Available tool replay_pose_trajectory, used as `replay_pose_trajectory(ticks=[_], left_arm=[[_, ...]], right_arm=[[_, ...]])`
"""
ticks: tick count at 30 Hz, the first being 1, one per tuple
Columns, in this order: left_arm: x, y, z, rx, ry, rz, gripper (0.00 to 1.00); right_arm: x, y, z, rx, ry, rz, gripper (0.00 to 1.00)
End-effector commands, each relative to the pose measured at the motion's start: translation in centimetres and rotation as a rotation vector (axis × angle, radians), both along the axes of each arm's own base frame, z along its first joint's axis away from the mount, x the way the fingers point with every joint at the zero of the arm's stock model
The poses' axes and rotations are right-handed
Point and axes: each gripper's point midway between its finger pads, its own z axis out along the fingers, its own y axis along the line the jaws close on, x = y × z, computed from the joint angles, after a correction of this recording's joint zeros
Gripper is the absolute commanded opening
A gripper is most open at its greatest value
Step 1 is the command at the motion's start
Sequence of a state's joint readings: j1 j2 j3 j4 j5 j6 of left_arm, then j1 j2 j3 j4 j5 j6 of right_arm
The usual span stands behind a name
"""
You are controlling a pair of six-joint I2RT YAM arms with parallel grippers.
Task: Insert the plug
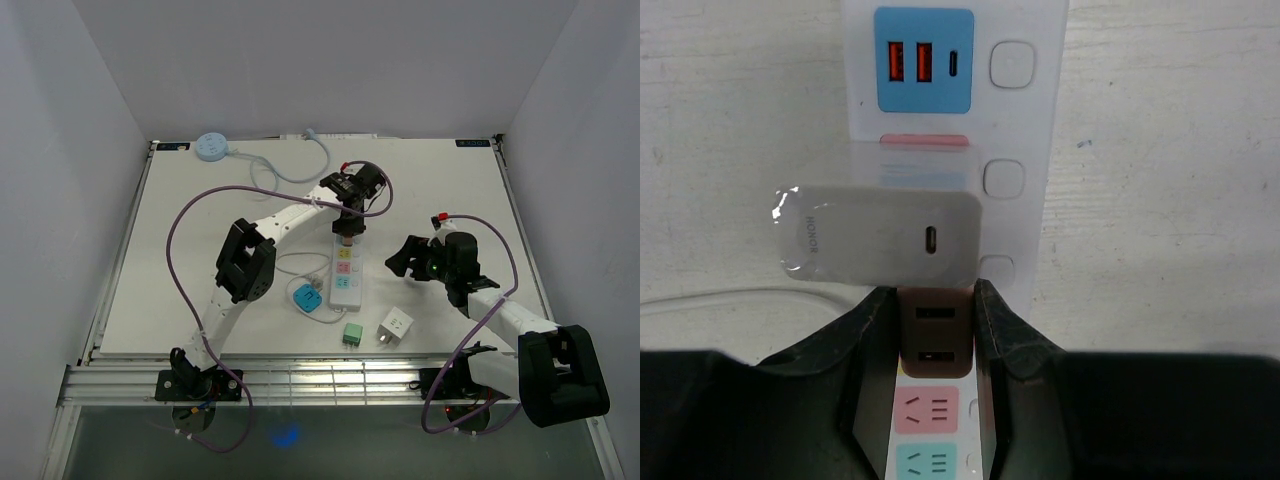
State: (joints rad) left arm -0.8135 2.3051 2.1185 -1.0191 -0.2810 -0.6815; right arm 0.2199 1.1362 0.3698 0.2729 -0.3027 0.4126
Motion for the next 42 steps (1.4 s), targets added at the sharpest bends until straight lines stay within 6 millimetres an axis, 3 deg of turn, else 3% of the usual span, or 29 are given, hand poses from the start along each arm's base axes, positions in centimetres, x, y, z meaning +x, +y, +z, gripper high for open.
replay_pose_trajectory(ticks=[1, 7, 11, 13, 21, 24, 25, 31, 37, 40, 41, 42], left_arm=[[-2.4, 1.9, -5.6, 0.143, 0.124, 0.001, 0.00], [-3.0, 2.0, -7.0, 0.153, 0.153, -0.005, 0.00], [-2.8, 2.1, -6.6, 0.151, 0.145, -0.004, 0.00], [-2.6, 1.9, -5.3, 0.133, 0.122, -0.019, 0.00], [-1.5, 0.7, -1.1, 0.062, 0.042, -0.073, 0.19], [-1.3, 0.7, 0.6, 0.043, 0.012, -0.069, 0.34], [-1.3, 0.6, 1.1, 0.034, 0.004, -0.072, 0.44], [-1.0, 0.0, 4.1, -0.017, -0.036, -0.102, 0.61], [-1.5, 0.3, 6.8, -0.052, -0.070, -0.105, 0.65], [-2.6, 0.5, 8.4, -0.066, -0.087, -0.122, 0.66], [-3.2, 0.9, 8.1, -0.055, -0.077, -0.125, 0.66], [-3.6, 1.2, 9.2, -0.067, -0.092, -0.125, 0.70]], right_arm=[[0.4, 0.1, 0.8, 0.022, -0.043, 0.005, 0.81], [0.4, -0.1, 0.8, 0.029, -0.045, -0.009, 0.81], [0.5, -0.2, 0.8, 0.030, -0.044, -0.012, 0.81], [0.5, -0.2, 0.8, 0.031, -0.042, -0.012, 0.81], [0.5, -0.2, 0.8, 0.036, -0.042, -0.011, 0.81], [0.5, -0.2, 0.8, 0.038, -0.042, -0.012, 0.81], [0.5, -0.2, 0.8, 0.039, -0.042, -0.010, 0.81], [0.4, -0.2, 0.9, 0.041, -0.045, -0.009, 0.81], [0.5, -0.3, 0.9, 0.044, -0.045, -0.010, 0.80], [0.5, -0.3, 0.9, 0.045, -0.047, -0.011, 0.80], [0.5, -0.3, 0.9, 0.045, -0.047, -0.011, 0.80], [0.5, -0.3, 0.9, 0.046, -0.046, -0.011, 0.80]])
